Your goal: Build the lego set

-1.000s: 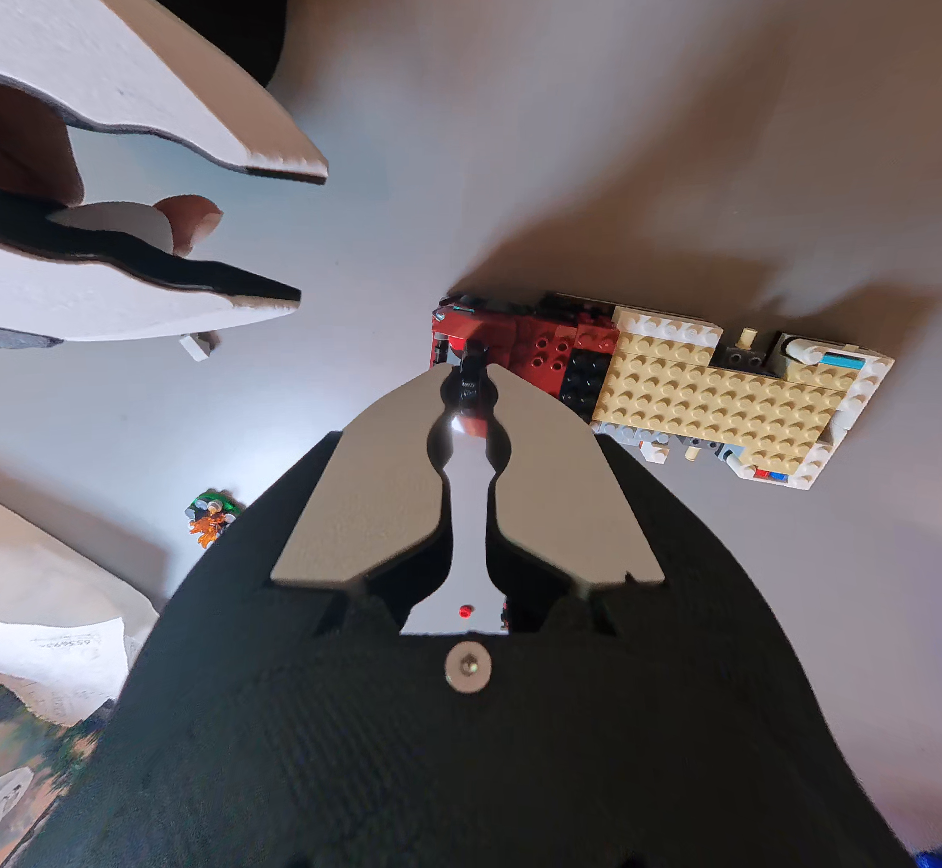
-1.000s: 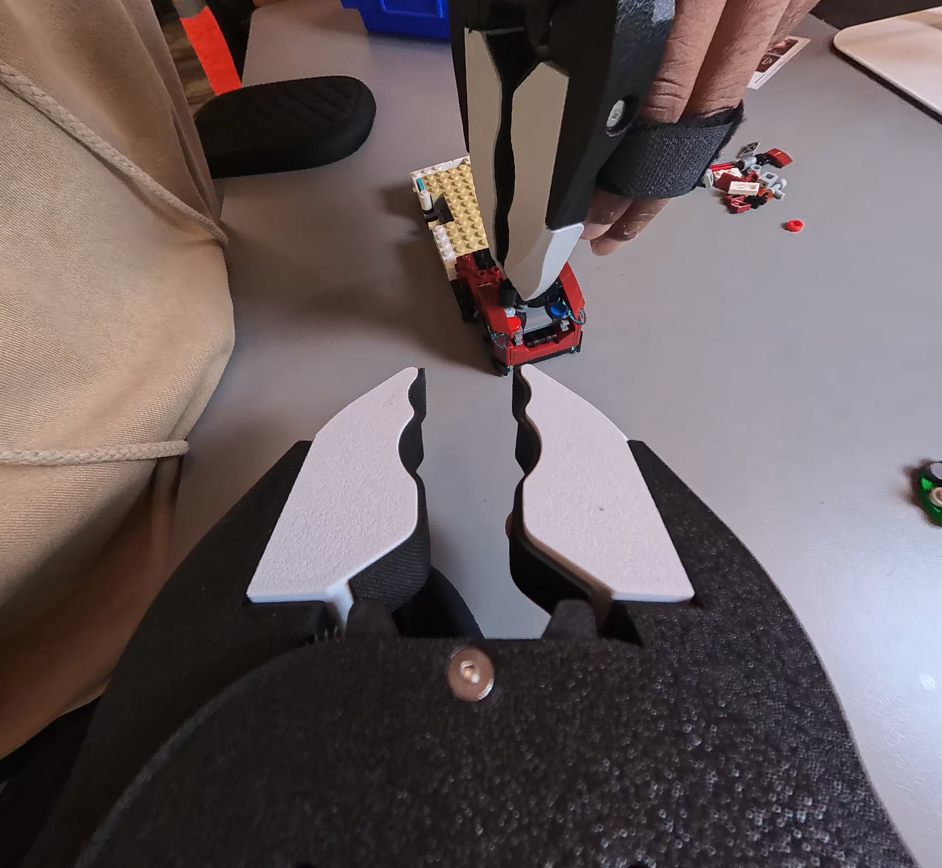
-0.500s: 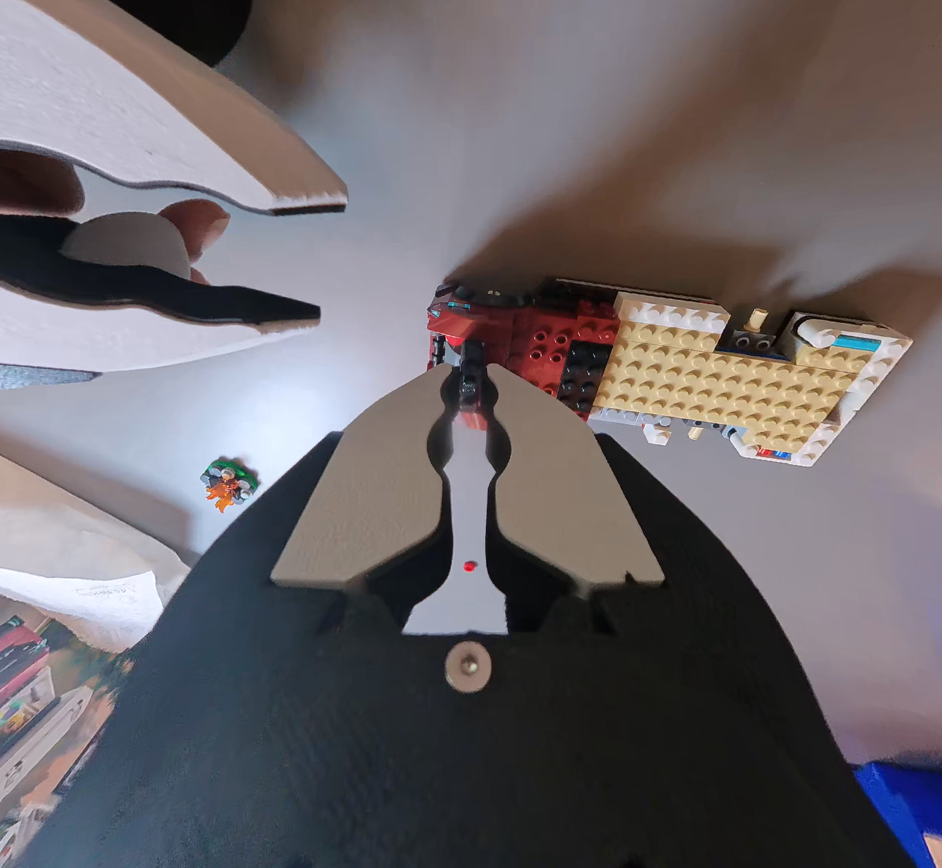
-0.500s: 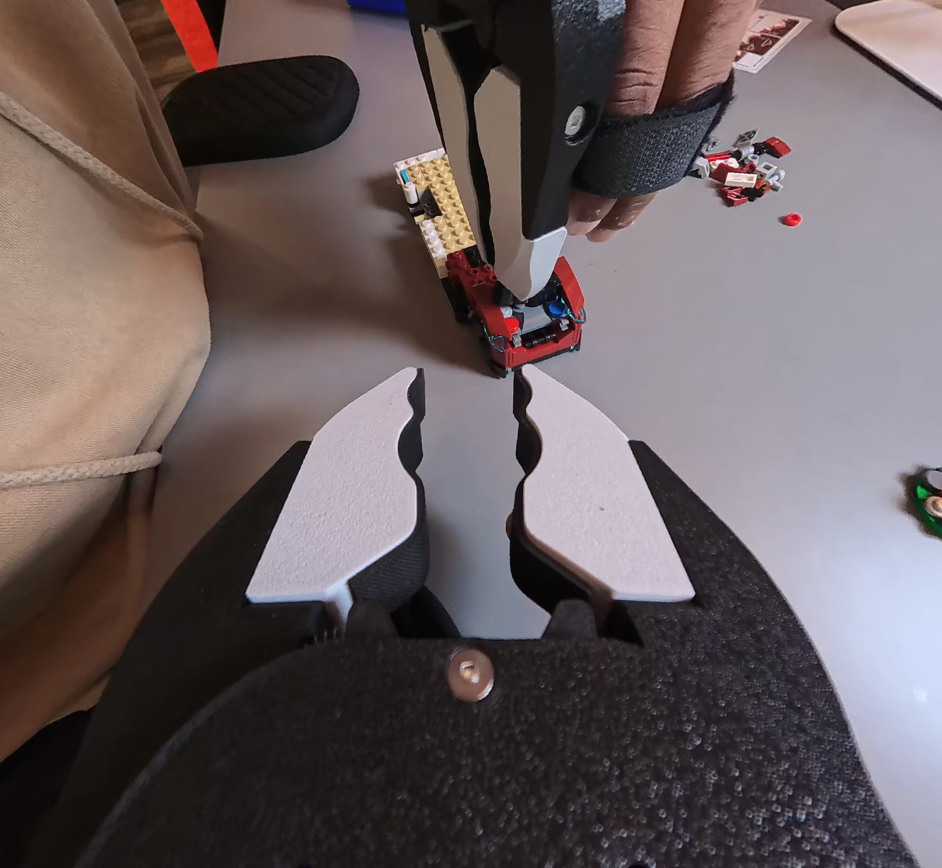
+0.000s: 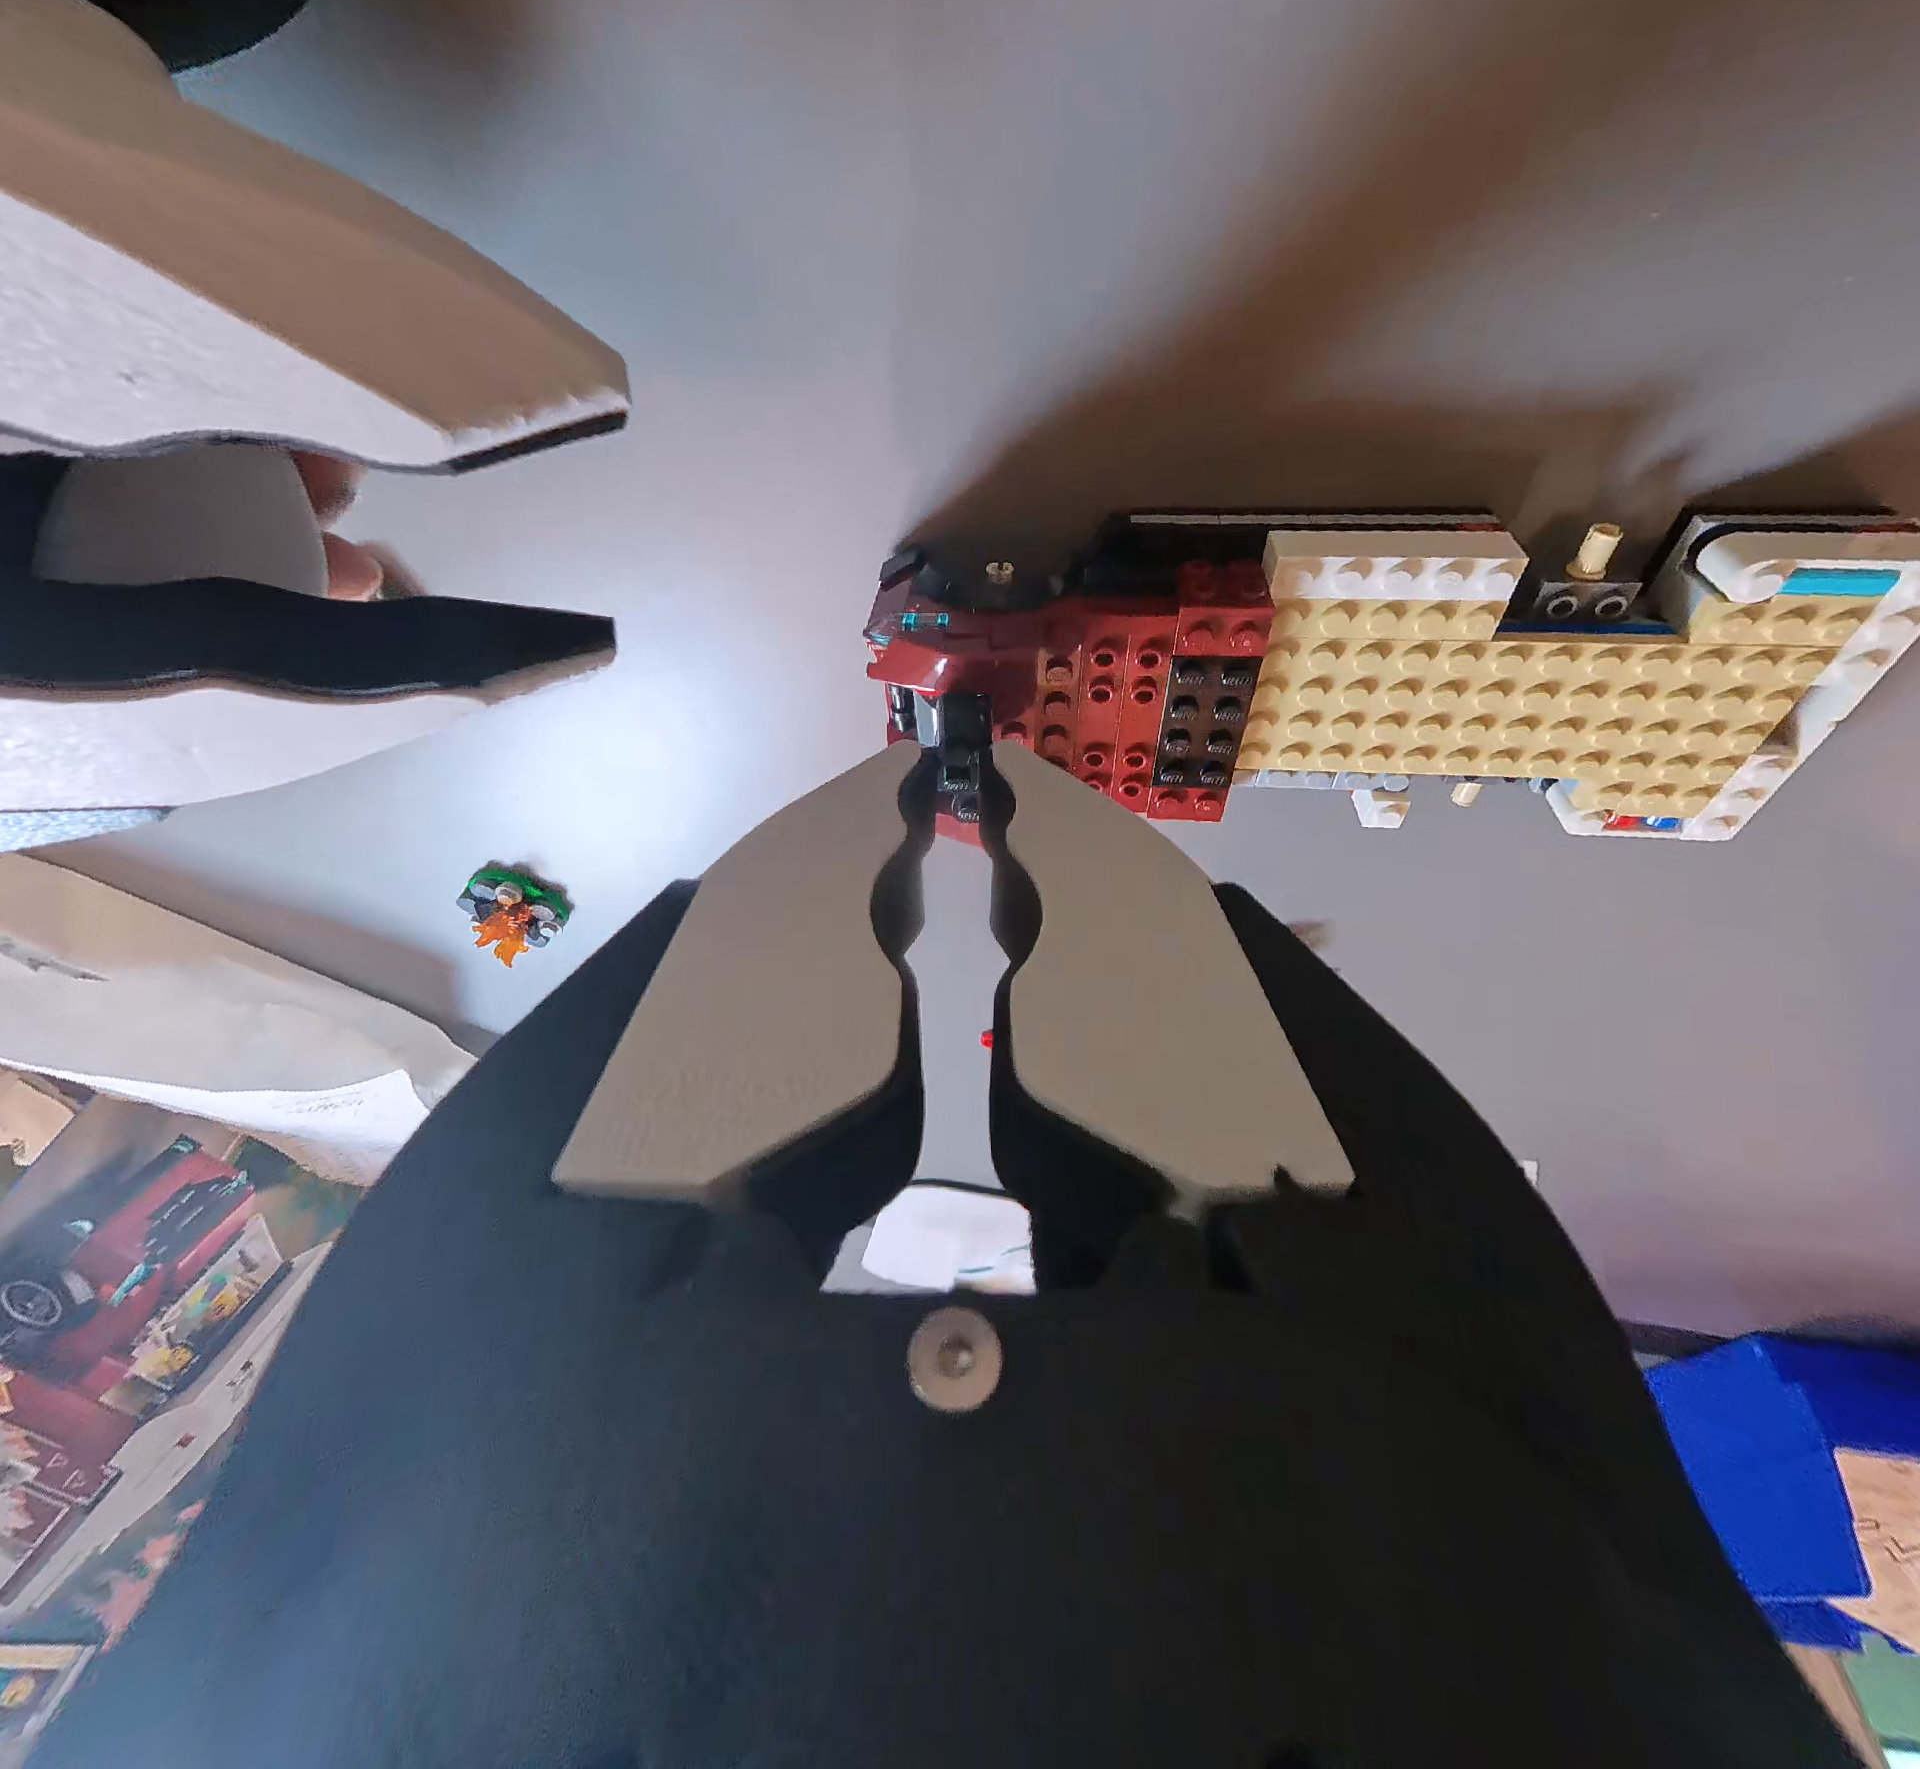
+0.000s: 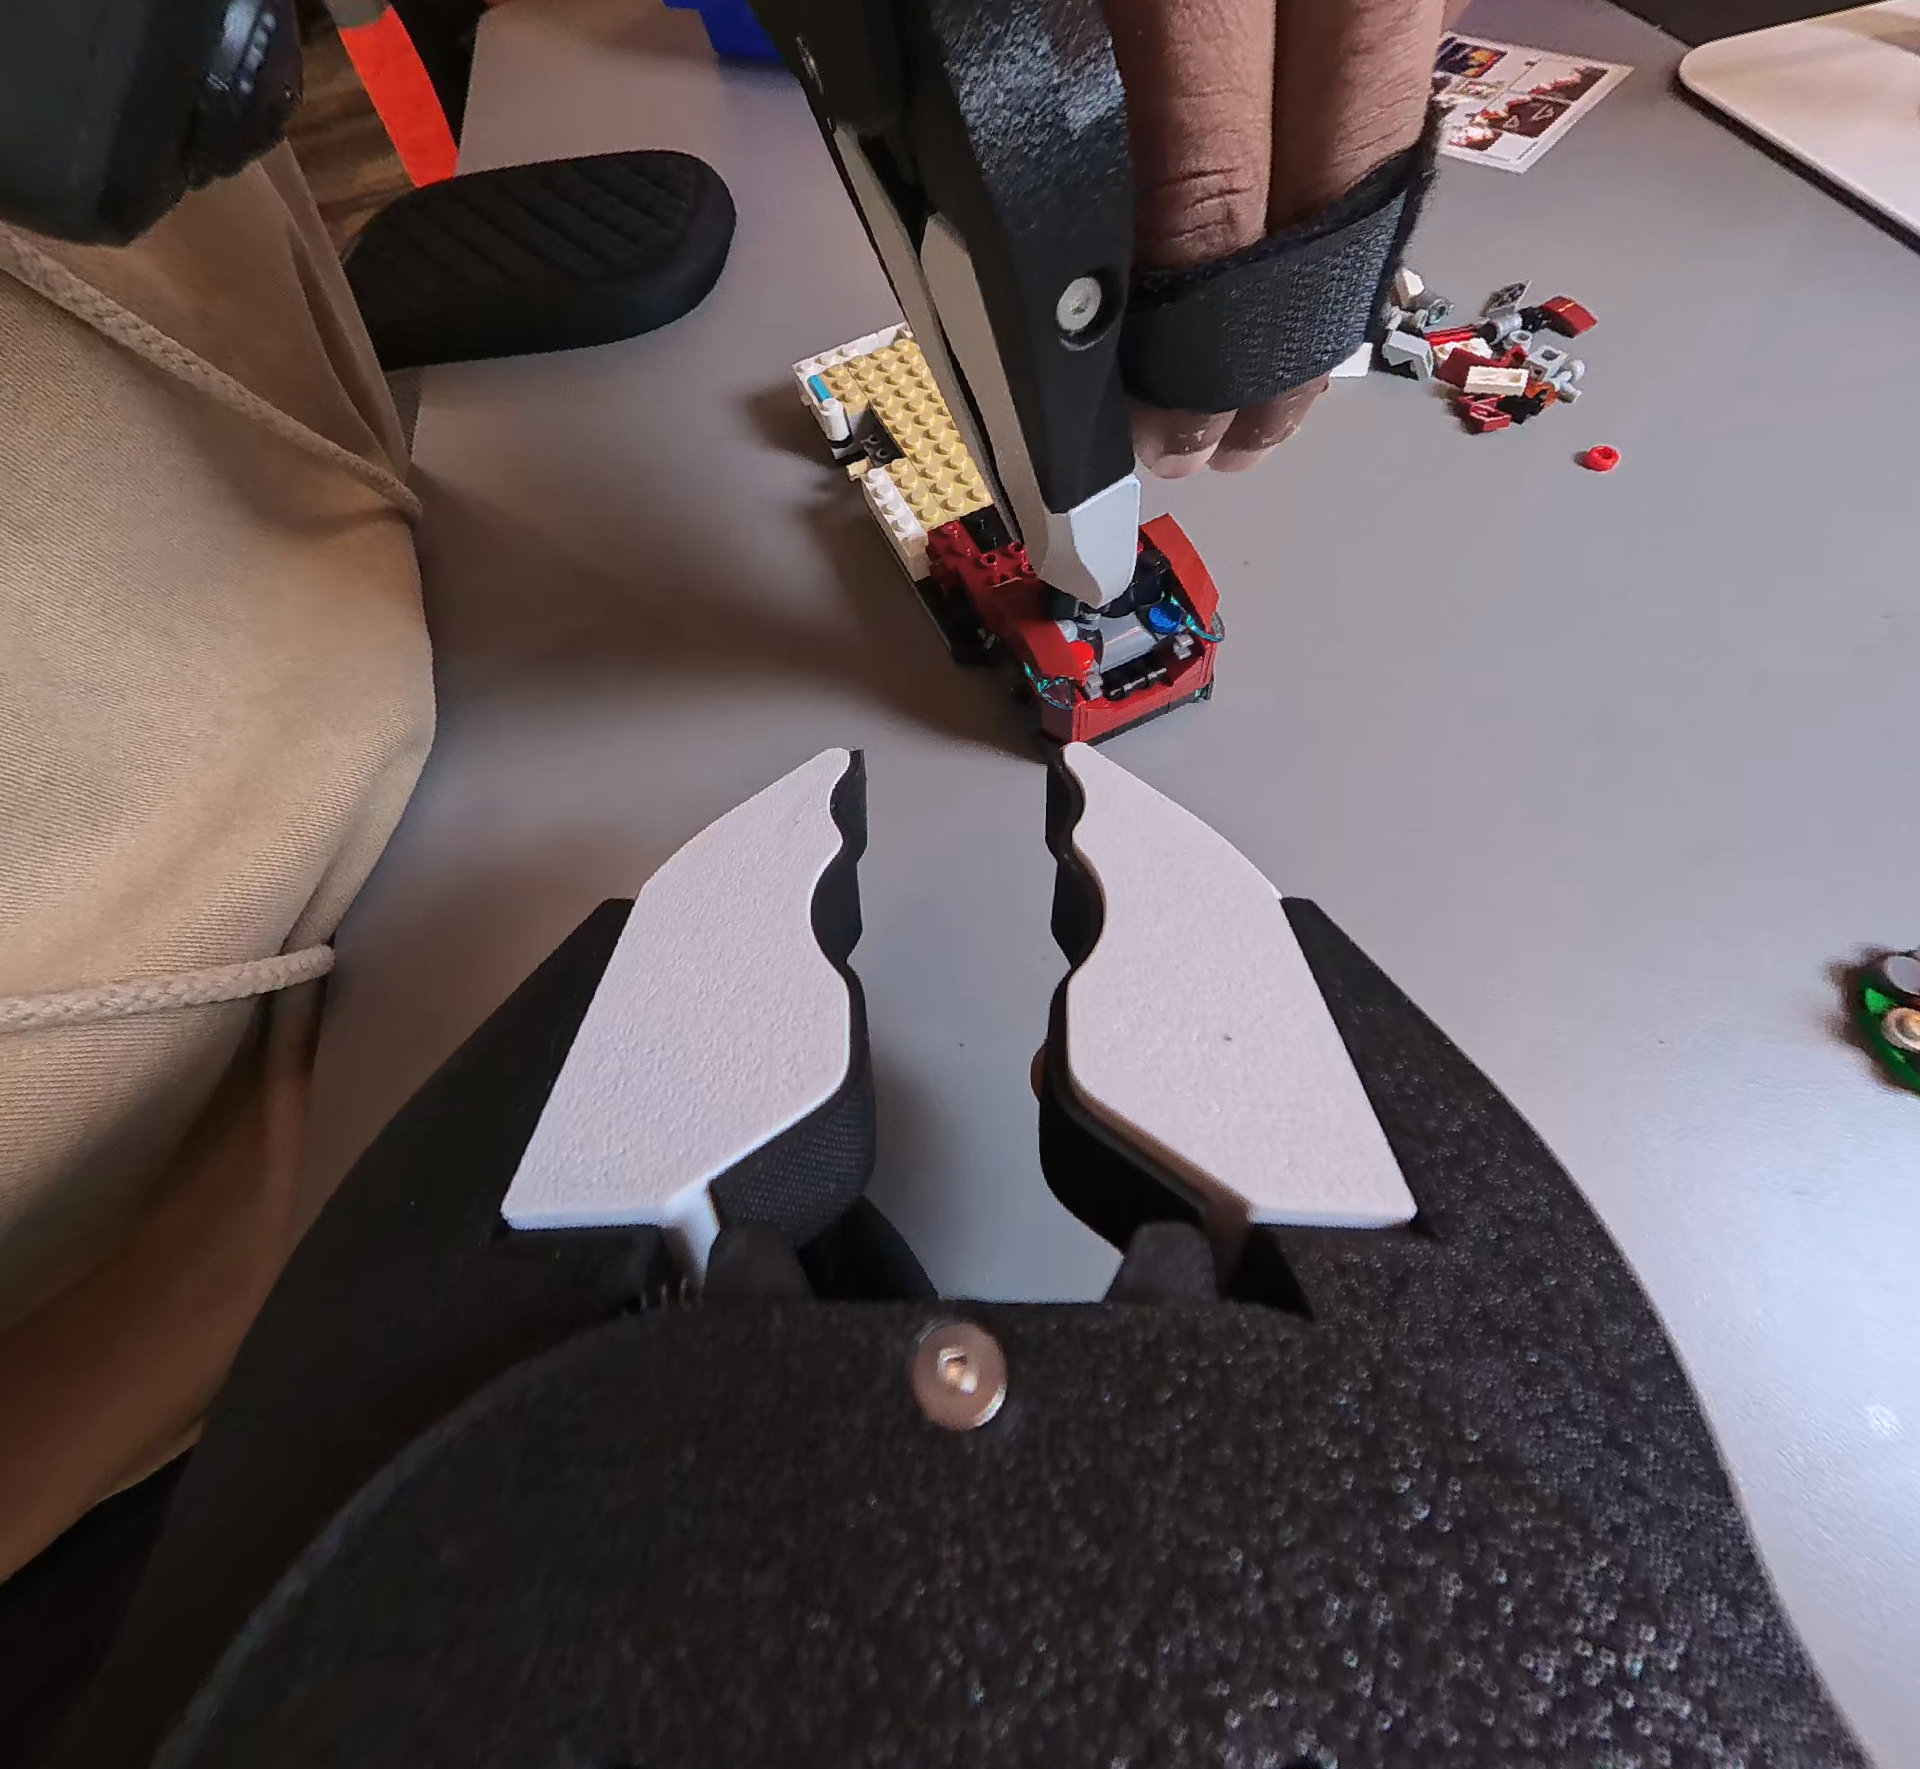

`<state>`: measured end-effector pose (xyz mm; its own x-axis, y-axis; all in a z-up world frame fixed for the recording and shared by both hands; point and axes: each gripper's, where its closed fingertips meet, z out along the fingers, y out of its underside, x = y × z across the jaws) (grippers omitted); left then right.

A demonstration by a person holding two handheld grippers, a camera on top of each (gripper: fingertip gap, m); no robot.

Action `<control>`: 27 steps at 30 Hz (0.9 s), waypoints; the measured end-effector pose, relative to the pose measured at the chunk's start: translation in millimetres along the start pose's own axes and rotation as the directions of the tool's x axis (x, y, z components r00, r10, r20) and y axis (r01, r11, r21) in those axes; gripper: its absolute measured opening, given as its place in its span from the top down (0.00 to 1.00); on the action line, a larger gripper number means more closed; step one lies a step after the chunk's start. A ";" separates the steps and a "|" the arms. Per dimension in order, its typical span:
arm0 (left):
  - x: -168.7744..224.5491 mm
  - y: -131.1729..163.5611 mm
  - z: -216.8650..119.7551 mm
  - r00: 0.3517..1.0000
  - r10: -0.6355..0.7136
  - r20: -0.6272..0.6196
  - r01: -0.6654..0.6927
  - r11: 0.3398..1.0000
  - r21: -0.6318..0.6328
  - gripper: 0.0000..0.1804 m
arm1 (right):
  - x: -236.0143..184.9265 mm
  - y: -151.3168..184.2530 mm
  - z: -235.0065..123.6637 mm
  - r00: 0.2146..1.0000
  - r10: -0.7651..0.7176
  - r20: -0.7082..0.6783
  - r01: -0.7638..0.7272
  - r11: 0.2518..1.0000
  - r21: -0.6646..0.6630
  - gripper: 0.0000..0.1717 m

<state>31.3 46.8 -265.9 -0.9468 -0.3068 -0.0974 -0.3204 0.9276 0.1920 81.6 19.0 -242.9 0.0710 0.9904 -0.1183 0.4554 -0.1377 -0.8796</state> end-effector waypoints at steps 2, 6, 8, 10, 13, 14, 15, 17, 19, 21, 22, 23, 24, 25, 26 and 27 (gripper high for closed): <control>0.5 0.1 0.2 1.000 0.008 -0.006 -0.009 1.000 -0.017 0.96 | -0.2 -0.2 -0.1 1.000 -0.001 0.001 0.001 1.000 0.002 0.81; 2.0 1.7 0.9 0.999 0.015 -0.032 -0.016 0.999 -0.051 0.96 | -0.6 -0.4 -0.3 1.000 -0.004 0.001 0.004 1.000 0.003 0.81; 2.9 2.0 1.2 0.999 0.019 -0.048 -0.022 0.997 -0.067 0.96 | -0.8 -0.5 -0.3 1.000 -0.005 0.001 0.005 1.000 0.005 0.81; 3.1 1.9 1.4 0.998 0.019 -0.062 -0.024 0.997 -0.074 0.96 | -0.8 -0.8 -0.7 1.000 -0.004 0.001 0.004 1.000 0.008 0.81; 3.2 1.6 1.9 0.996 0.012 -0.084 -0.018 0.997 -0.076 0.96 | -0.8 -1.6 -1.5 1.000 -0.001 0.003 0.001 1.000 0.016 0.81; 3.2 1.6 2.0 0.996 0.007 -0.090 -0.014 0.997 -0.078 0.96 | -0.7 -1.8 -1.8 1.000 0.000 0.003 0.000 1.000 0.018 0.81; 3.2 1.7 2.0 0.996 0.005 -0.095 -0.013 0.996 -0.086 0.96 | -0.8 -1.9 -2.1 1.000 0.000 0.003 0.000 1.000 0.019 0.81; 3.4 2.3 1.8 0.995 0.013 -0.102 -0.025 0.993 -0.115 0.96 | -1.3 -2.4 -2.6 1.000 -0.001 0.004 0.001 1.000 0.023 0.81; 3.8 2.8 1.5 0.993 0.007 -0.116 -0.023 0.990 -0.136 0.96 | -1.7 -2.7 -2.9 1.000 -0.001 0.006 0.000 1.000 0.026 0.81; 3.8 3.3 1.5 0.992 0.004 -0.126 -0.023 0.988 -0.150 0.96 | -2.0 -3.2 -3.5 1.000 0.000 0.006 0.000 1.000 0.031 0.81; 3.7 3.5 1.4 0.992 0.007 -0.126 -0.027 0.987 -0.161 0.96 | -2.3 -3.5 -3.9 1.000 0.002 0.007 -0.002 0.999 0.033 0.81; 3.6 3.7 1.5 0.992 0.008 -0.126 -0.030 0.985 -0.172 0.96 | -2.6 -3.8 -4.3 1.000 0.003 0.009 -0.003 0.999 0.037 0.81; 3.7 4.4 1.4 0.992 0.001 -0.127 -0.025 0.982 -0.190 0.96 | -2.7 -4.2 -4.8 1.000 0.003 0.008 -0.003 0.999 0.040 0.81; 4.0 5.0 1.4 0.992 -0.005 -0.128 -0.021 0.978 -0.206 0.96 | -2.8 -4.5 -5.2 1.000 0.003 0.007 -0.004 0.999 0.043 0.81; 4.2 5.5 1.2 0.992 -0.015 -0.129 -0.013 0.976 -0.219 0.96 | -3.1 -4.8 -5.7 1.000 0.004 0.008 -0.005 0.999 0.045 0.81; 4.4 6.3 1.1 0.991 -0.031 -0.131 0.000 0.972 -0.234 0.96 | -3.3 -4.9 -6.0 1.000 0.005 0.009 -0.006 0.999 0.047 0.81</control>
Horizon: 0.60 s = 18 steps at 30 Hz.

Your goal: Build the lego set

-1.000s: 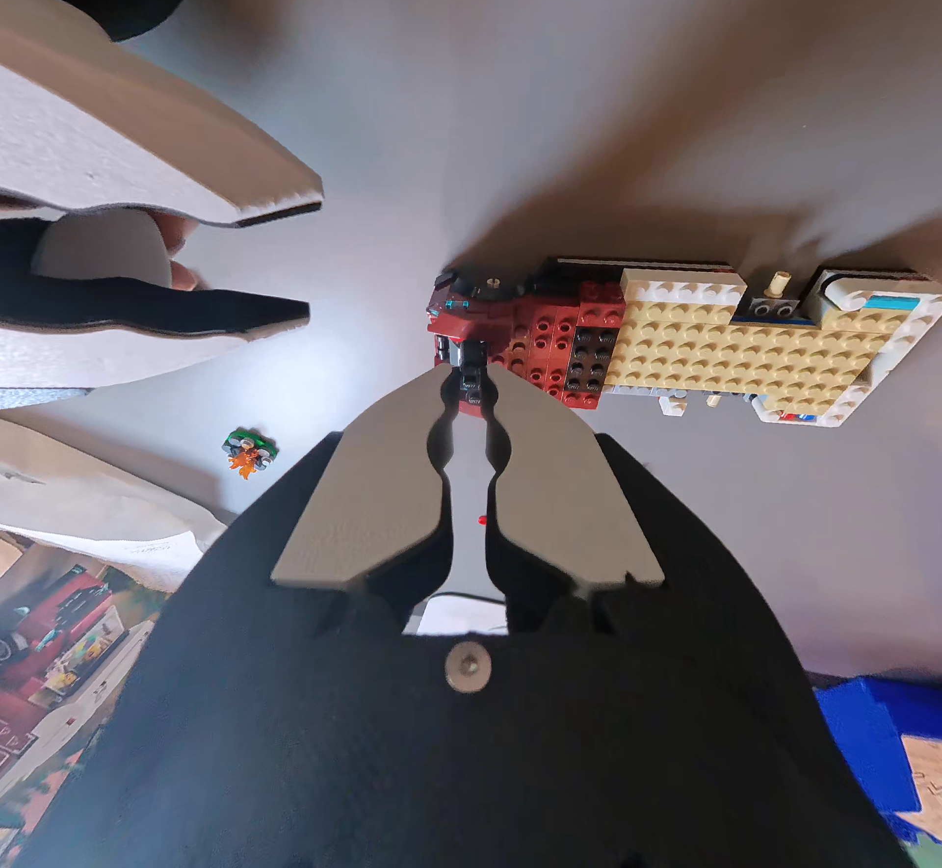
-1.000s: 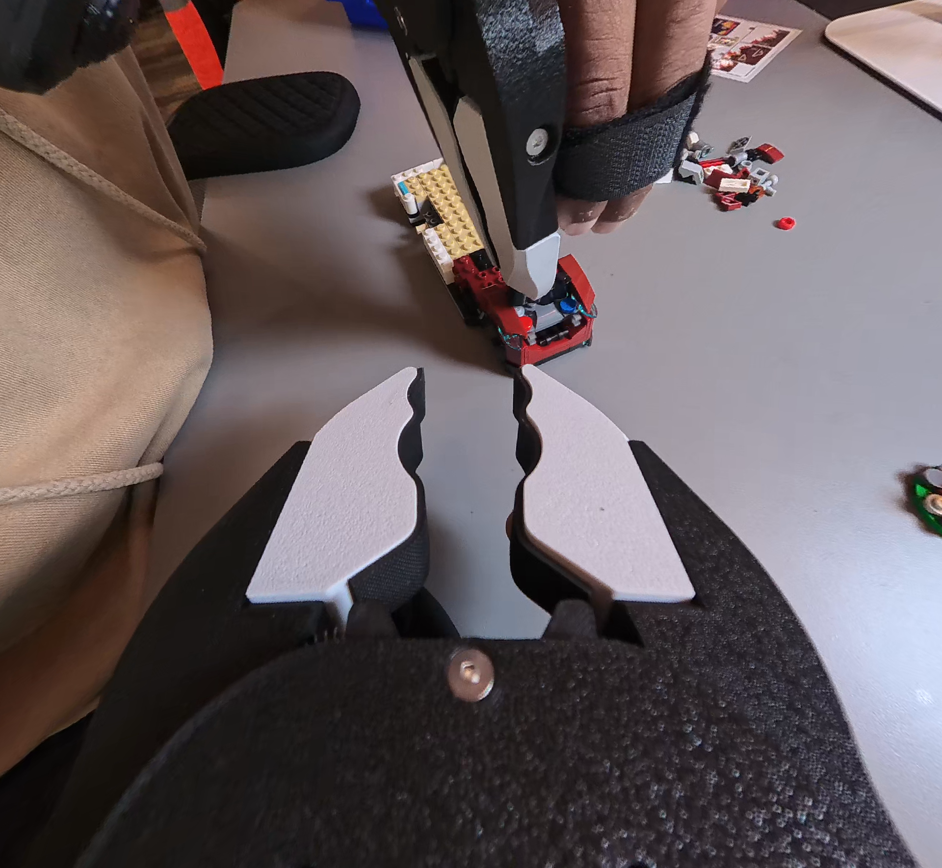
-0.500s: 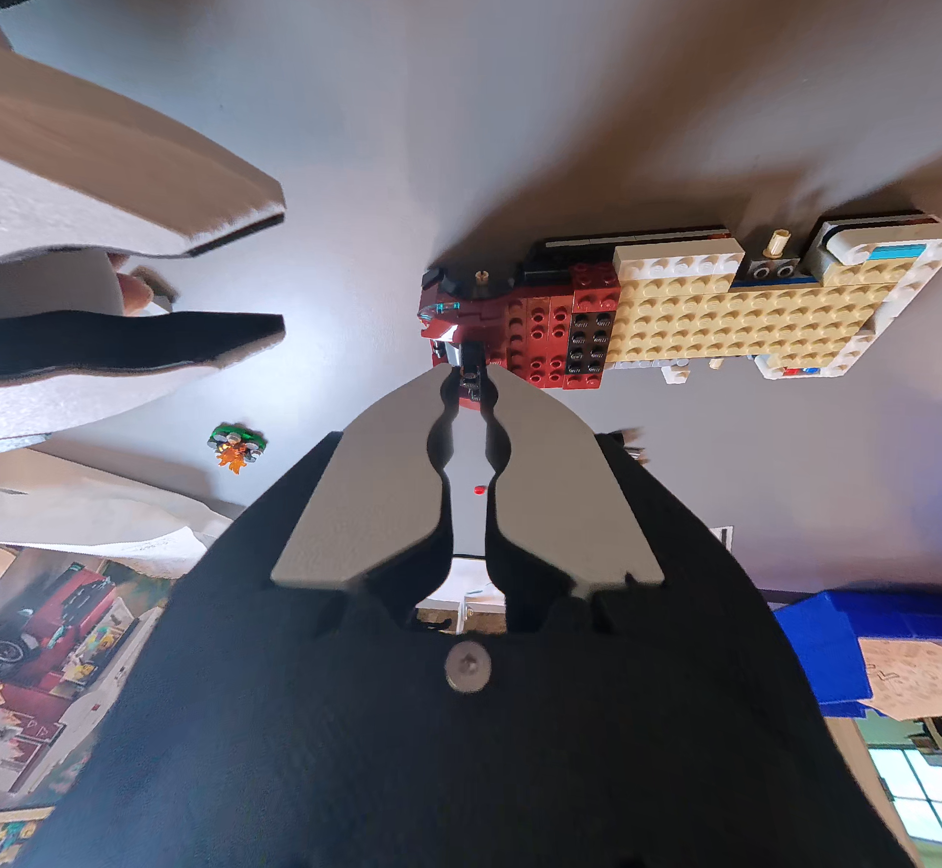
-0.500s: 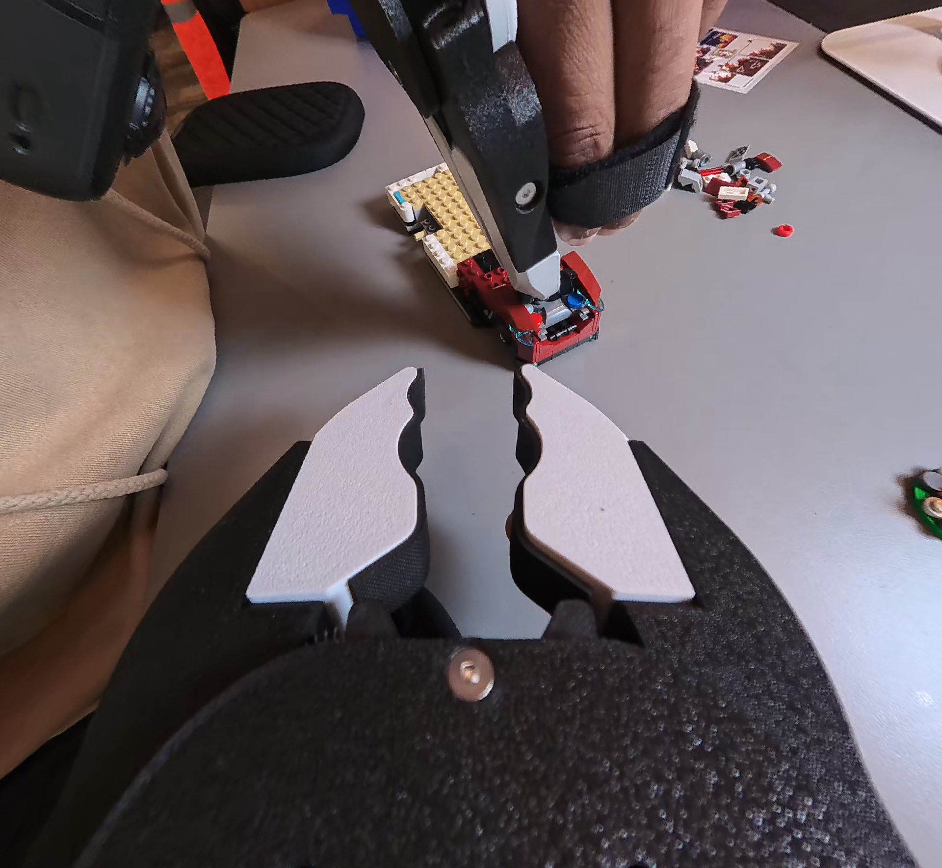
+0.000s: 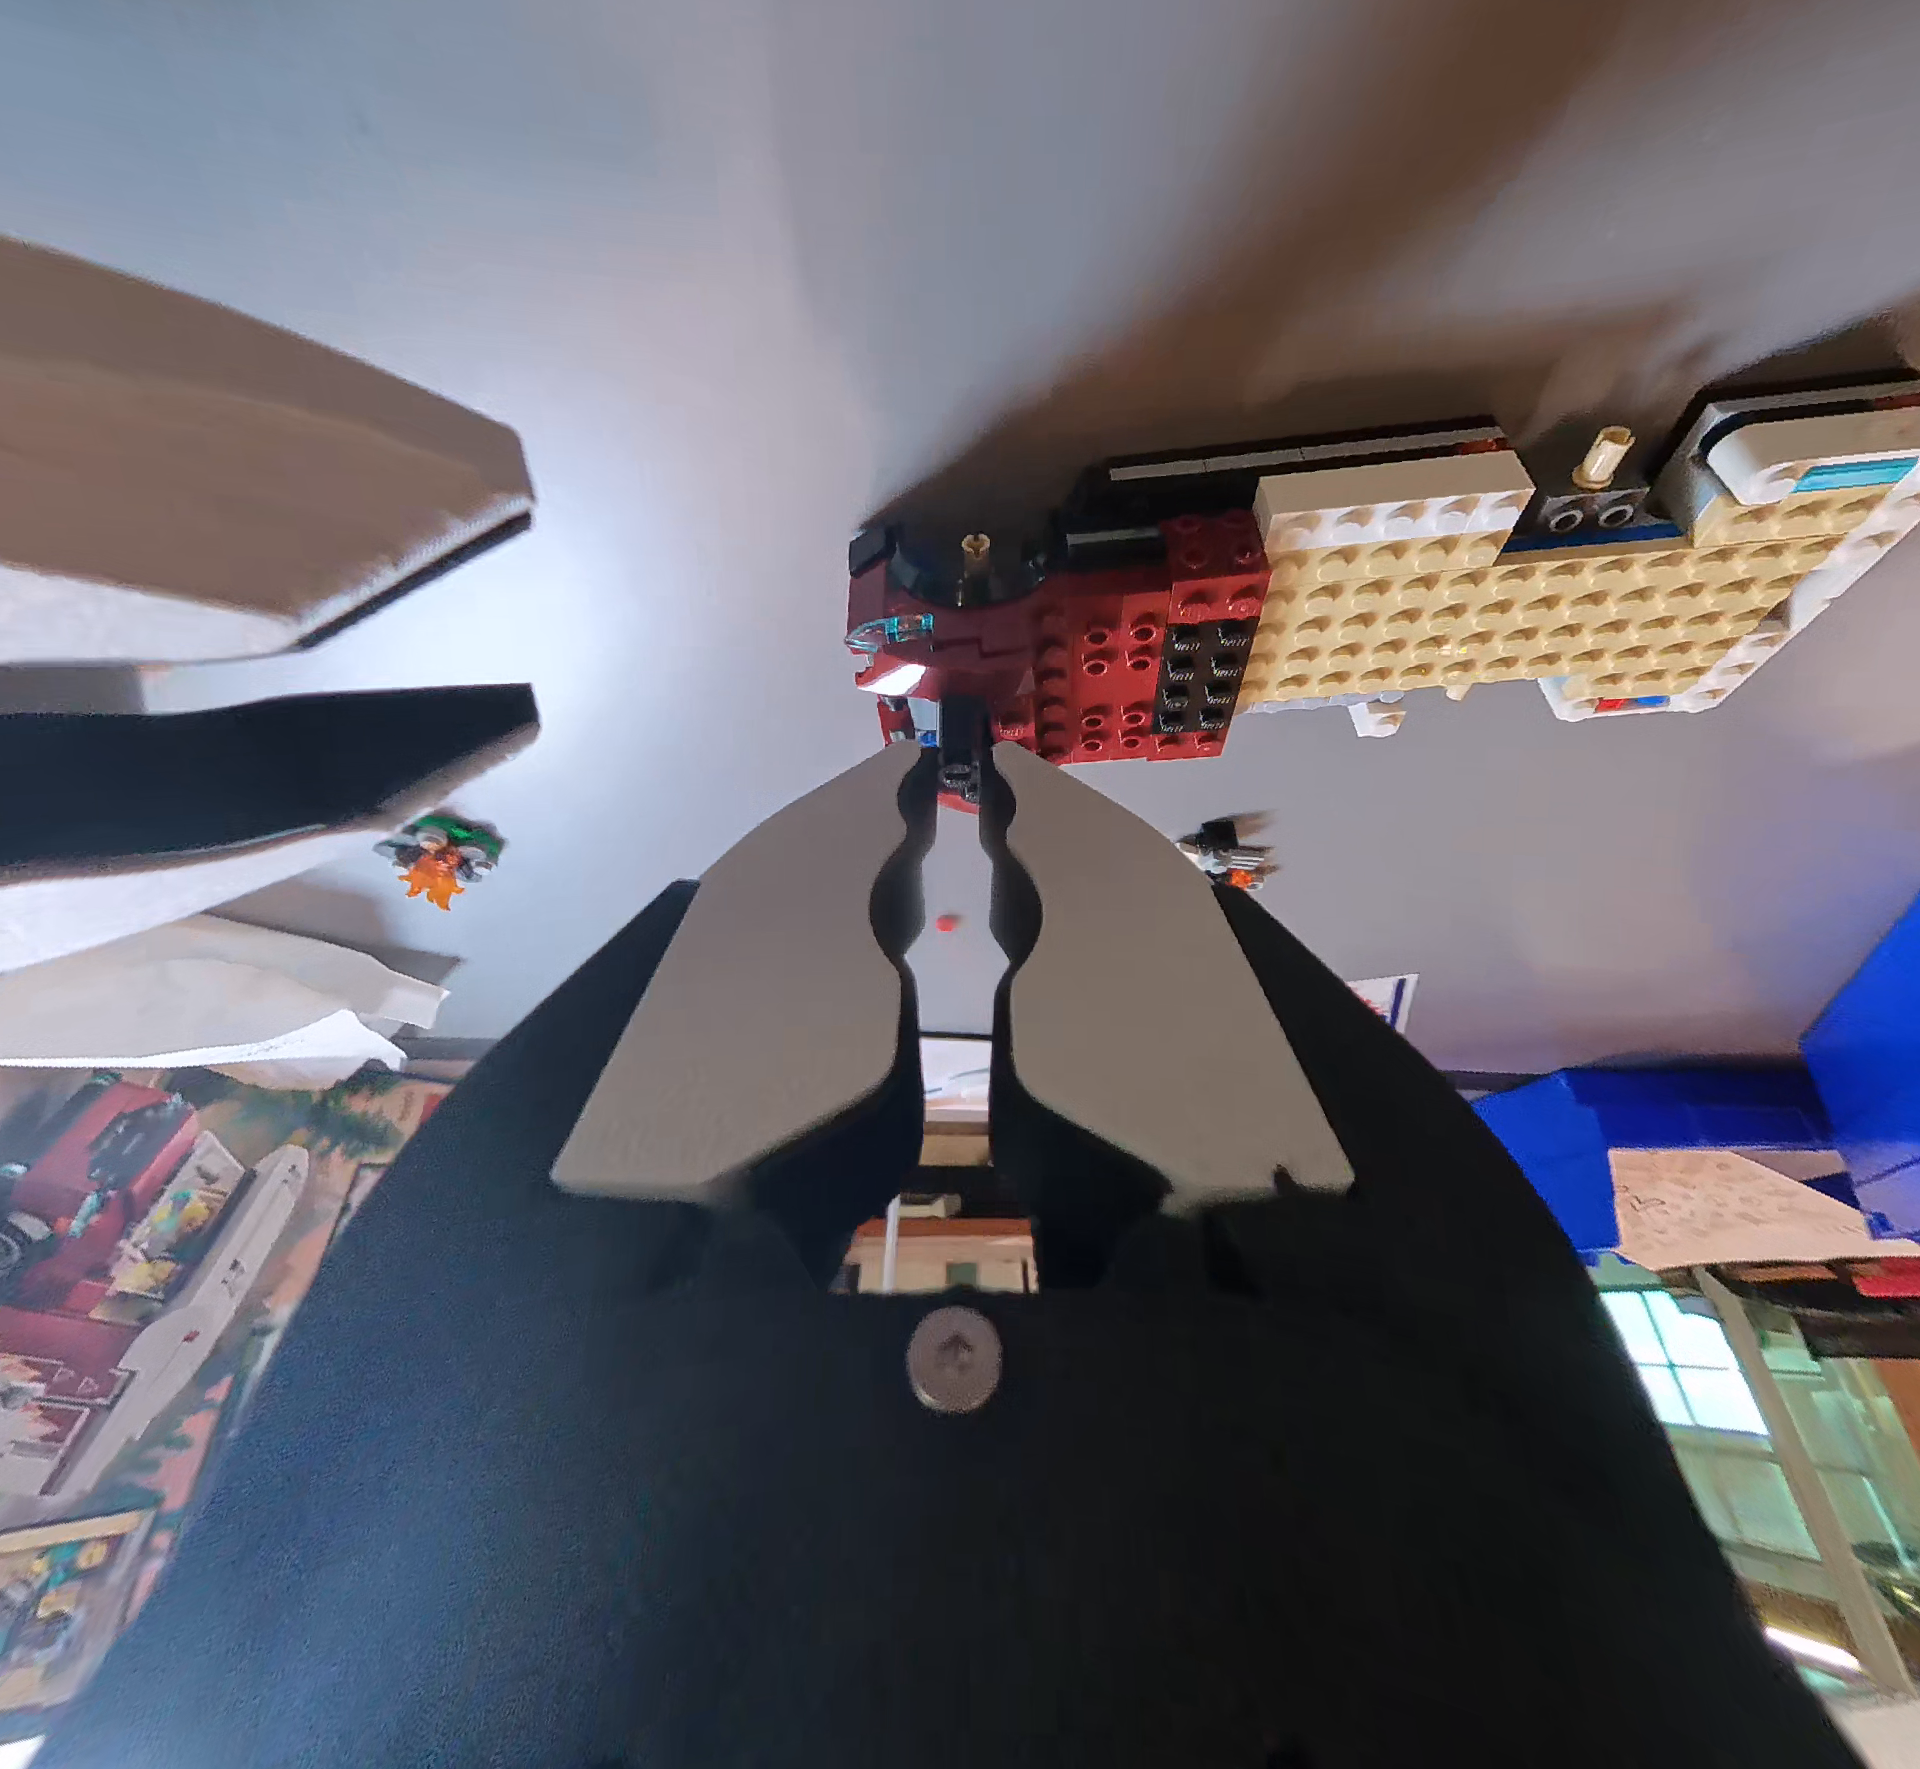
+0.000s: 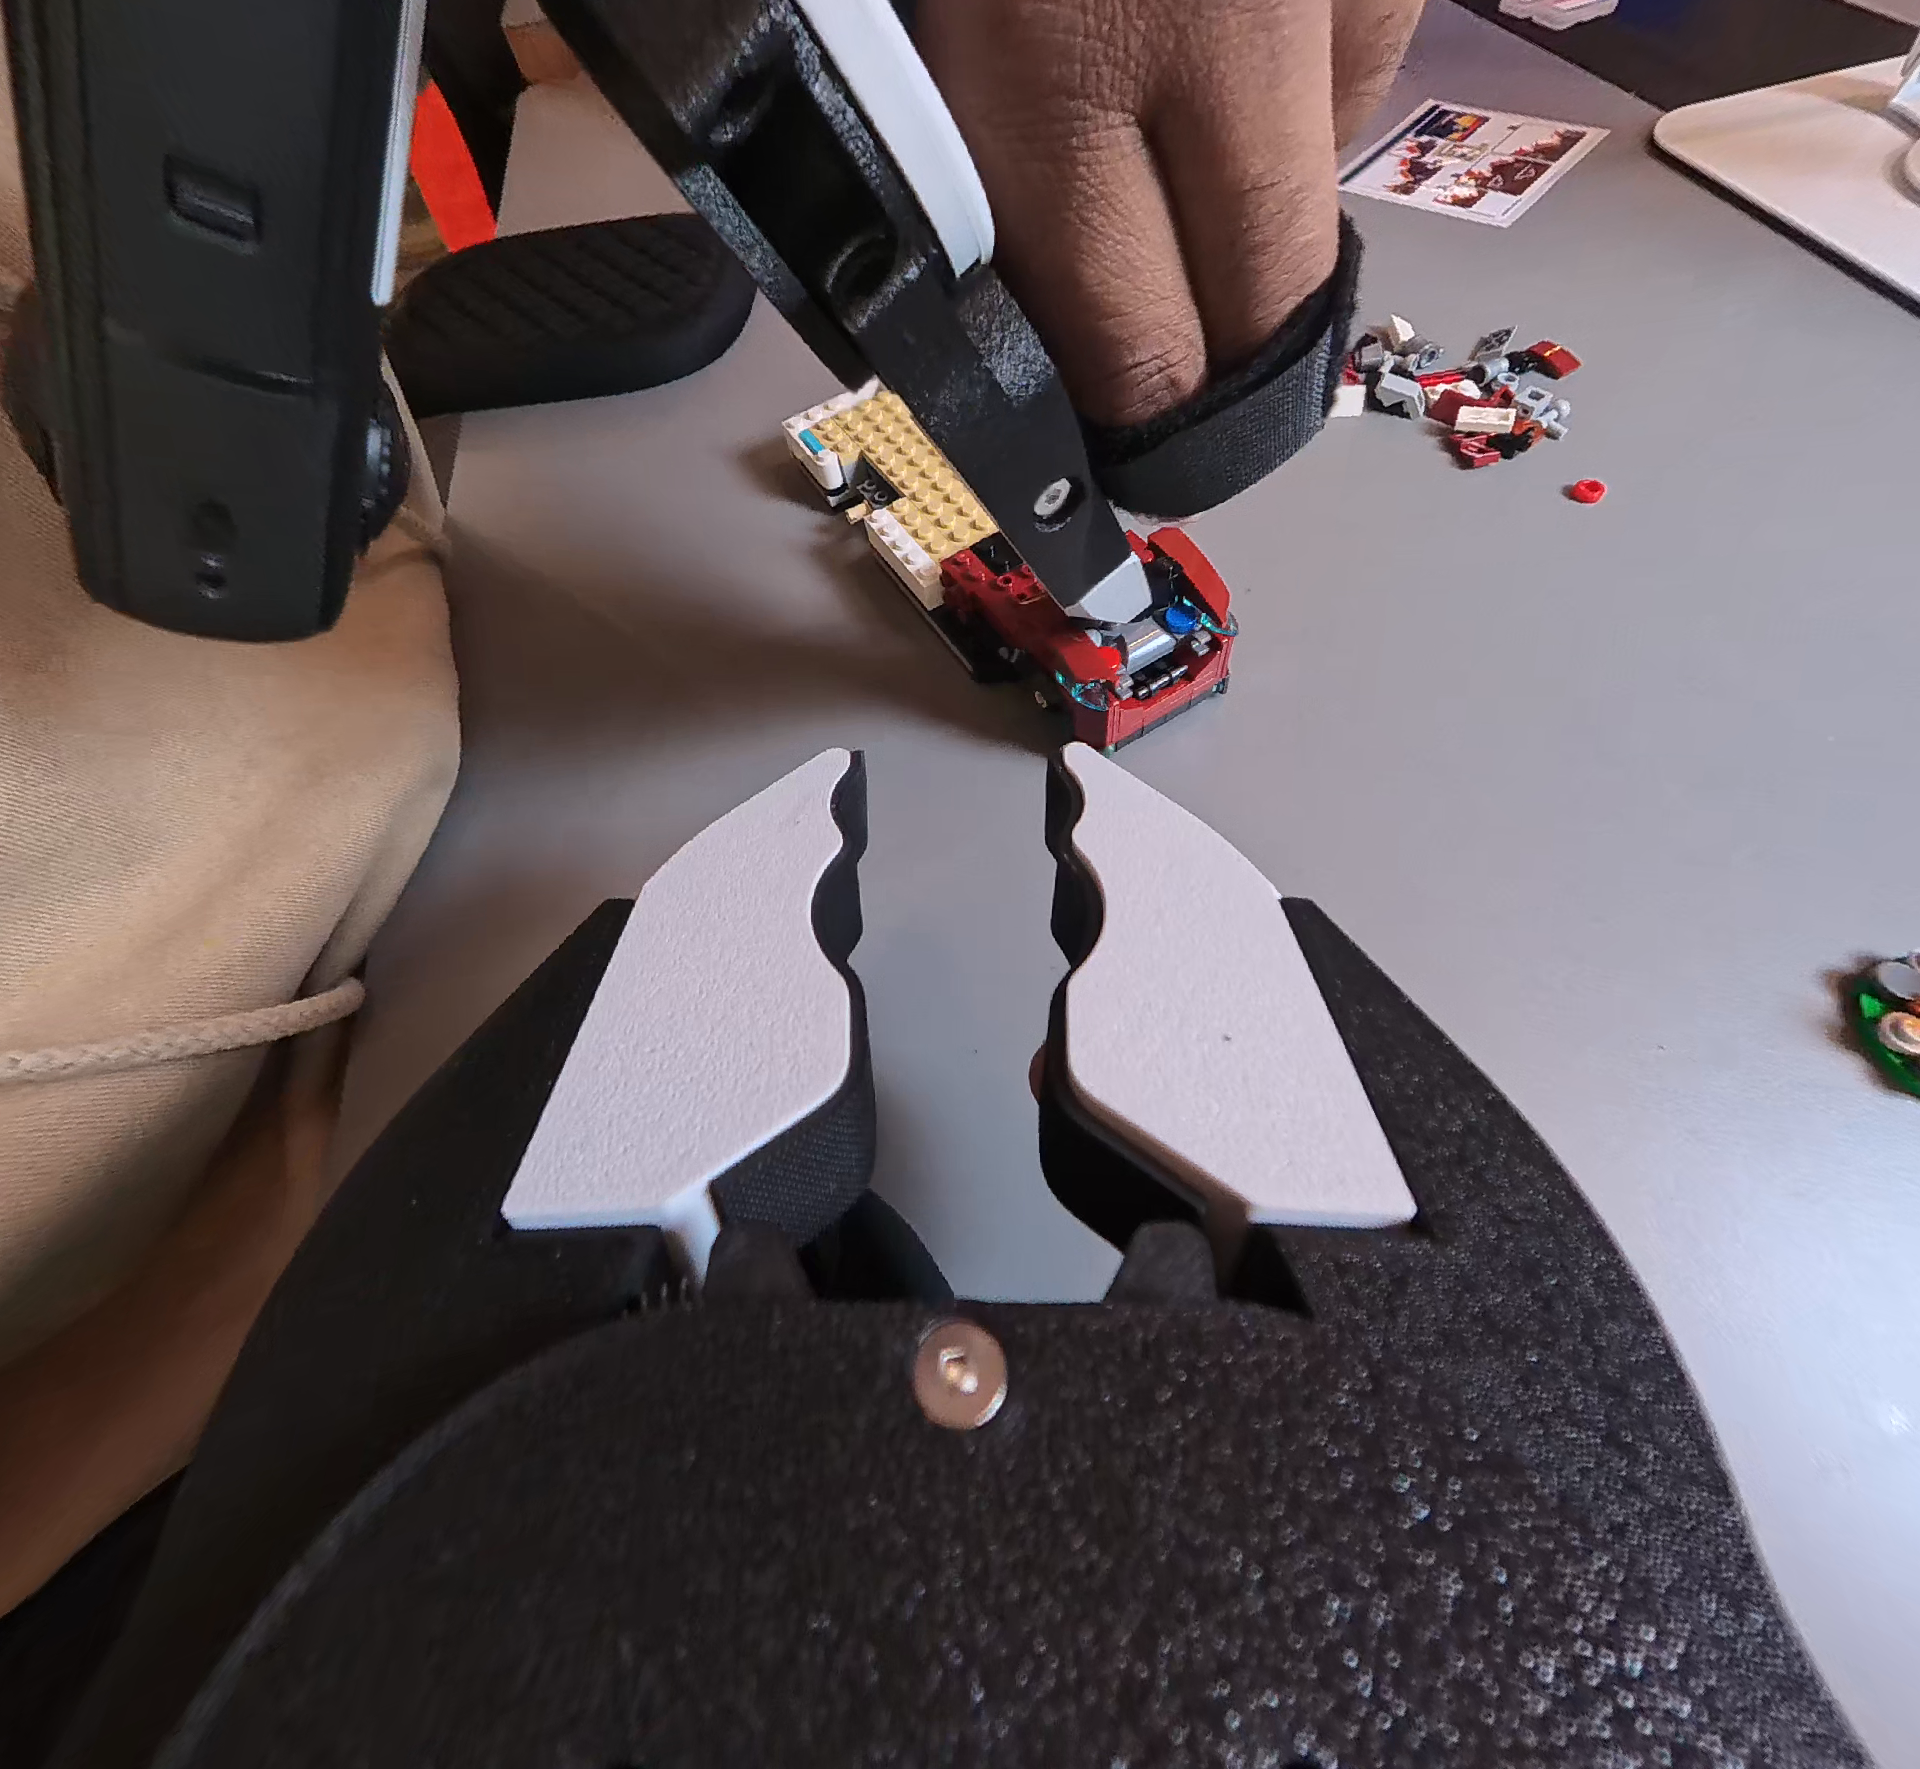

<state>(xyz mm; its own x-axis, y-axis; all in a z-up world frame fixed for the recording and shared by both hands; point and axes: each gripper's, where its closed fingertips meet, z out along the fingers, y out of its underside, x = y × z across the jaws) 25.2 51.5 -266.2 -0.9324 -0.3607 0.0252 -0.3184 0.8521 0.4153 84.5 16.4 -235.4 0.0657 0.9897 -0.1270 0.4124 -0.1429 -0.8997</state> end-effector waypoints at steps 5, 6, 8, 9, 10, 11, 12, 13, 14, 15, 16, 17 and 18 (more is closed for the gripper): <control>0.5 8.6 1.5 0.997 -0.074 -0.006 0.073 0.994 -0.080 0.96 | -0.8 -0.1 -0.4 1.000 -0.002 -0.003 0.002 1.000 0.003 0.81; 0.7 10.0 2.0 0.996 -0.093 -0.009 0.092 0.992 -0.082 0.96 | -1.0 -0.1 -0.4 1.000 -0.003 -0.003 0.003 1.000 0.003 0.81; 0.8 13.1 2.9 0.993 -0.117 -0.007 0.116 0.990 -0.076 0.96 | -1.2 -0.1 -0.5 1.000 -0.003 -0.004 0.003 1.000 0.003 0.81; 0.7 13.7 3.7 0.991 -0.136 -0.005 0.136 0.989 -0.064 0.96 | -1.3 -0.2 -0.6 1.000 -0.003 -0.004 0.003 1.000 0.005 0.81; 1.0 14.1 4.4 0.988 -0.157 -0.006 0.156 0.986 -0.051 0.96 | -1.4 -0.4 -0.8 1.000 -0.003 -0.004 0.003 1.000 0.006 0.81; 1.2 15.7 4.5 0.985 -0.174 -0.003 0.174 0.984 -0.043 0.96 | -1.3 -0.6 -1.1 1.000 -0.002 -0.004 0.002 1.000 0.008 0.81; 0.5 18.8 3.8 0.981 -0.194 0.005 0.194 0.980 -0.036 0.96 | -1.0 -0.8 -1.3 1.000 0.000 -0.005 0.000 1.000 0.011 0.81; -1.4 22.4 2.1 0.974 -0.225 0.021 0.225 0.974 -0.022 0.96 | -0.8 -1.2 -1.8 1.000 0.003 -0.006 -0.003 1.000 0.014 0.81; -4.0 25.2 -0.4 0.962 -0.268 0.040 0.268 0.963 0.007 0.96 | -0.3 -1.7 -2.3 1.000 0.005 -0.007 -0.005 1.000 0.019 0.81; -6.8 27.4 -3.5 0.945 -0.321 0.060 0.319 0.947 0.047 0.96 | 0.2 -2.4 -3.0 1.000 0.008 -0.009 -0.008 1.000 0.025 0.81; -7.8 30.0 -6.5 0.923 -0.378 0.075 0.371 0.924 0.092 0.96 | 0.7 -3.0 -3.6 1.000 0.011 -0.010 -0.011 0.999 0.032 0.81; -7.3 33.3 -9.2 0.897 -0.434 0.088 0.421 0.897 0.135 0.96 | 1.3 -3.7 -4.2 1.000 0.015 -0.012 -0.014 0.999 0.037 0.81; -7.0 36.7 -11.4 0.864 -0.491 0.108 0.468 0.865 0.182 0.96 | 2.5 -4.3 -4.3 1.000 0.018 -0.016 -0.017 0.999 0.043 0.81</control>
<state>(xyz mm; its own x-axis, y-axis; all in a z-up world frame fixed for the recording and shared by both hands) 22.0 81.0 -240.8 -0.6680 -0.6891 -0.2808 -0.7432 0.6369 0.2049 86.8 19.4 -230.0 0.0873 0.9868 -0.1362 0.3720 -0.1591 -0.9145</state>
